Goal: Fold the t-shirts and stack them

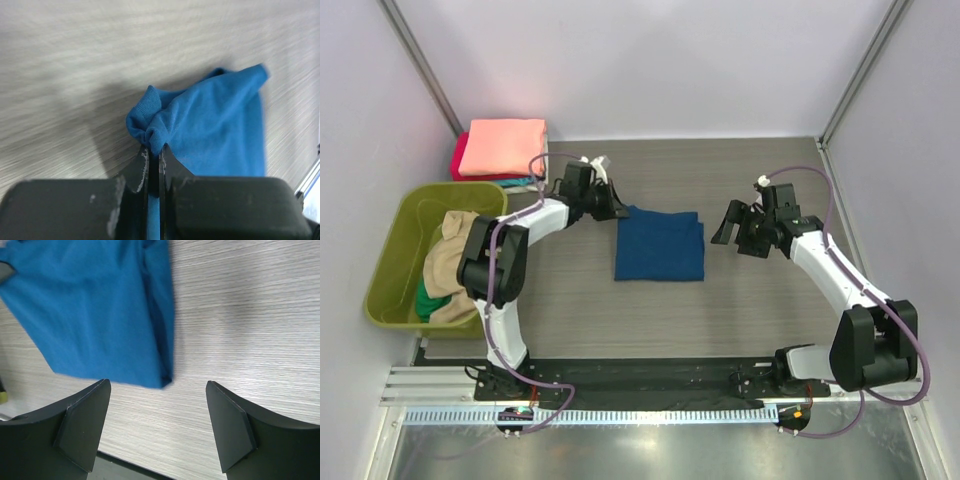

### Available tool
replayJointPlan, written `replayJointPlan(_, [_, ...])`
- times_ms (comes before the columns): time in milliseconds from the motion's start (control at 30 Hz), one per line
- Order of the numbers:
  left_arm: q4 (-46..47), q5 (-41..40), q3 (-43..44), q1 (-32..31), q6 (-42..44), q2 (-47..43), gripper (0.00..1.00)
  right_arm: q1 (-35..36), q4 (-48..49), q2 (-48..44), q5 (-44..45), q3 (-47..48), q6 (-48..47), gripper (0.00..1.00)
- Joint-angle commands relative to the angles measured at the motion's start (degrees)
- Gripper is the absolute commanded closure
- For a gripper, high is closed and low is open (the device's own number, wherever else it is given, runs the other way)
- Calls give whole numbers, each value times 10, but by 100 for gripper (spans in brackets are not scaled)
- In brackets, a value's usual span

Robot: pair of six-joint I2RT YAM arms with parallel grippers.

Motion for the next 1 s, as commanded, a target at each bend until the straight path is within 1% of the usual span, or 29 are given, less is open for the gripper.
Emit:
replayJointPlan(0, [-25, -9, 19, 29, 20, -50, 100, 2, 19, -26, -26, -1, 4, 17])
replayJointPlan(167, [-61, -20, 40, 47, 47, -79, 100, 2, 24, -36, -48, -2, 7, 17])
replayJointPlan(267, [-78, -49, 47, 59, 68, -98, 100, 2, 30, -42, -59, -5, 10, 17])
replayJointPlan(367, [-122, -82, 83, 64, 104, -109, 100, 2, 37, -45, -72, -7, 14, 17])
replayJointPlan(400, [-136, -89, 110, 67, 113, -108, 100, 2, 39, -46, -77, -8, 14, 17])
replayJointPlan(533, [-201, -112, 170, 84, 147, -103, 100, 2, 46, -56, -91, -11, 19, 17])
replayJointPlan(700, [-265, -113, 263, 118, 170, -94, 100, 2, 48, -71, -99, -15, 19, 17])
replayJointPlan(967, [-311, -113, 373, 147, 211, -81, 100, 2, 52, -81, -107, -23, 21, 17])
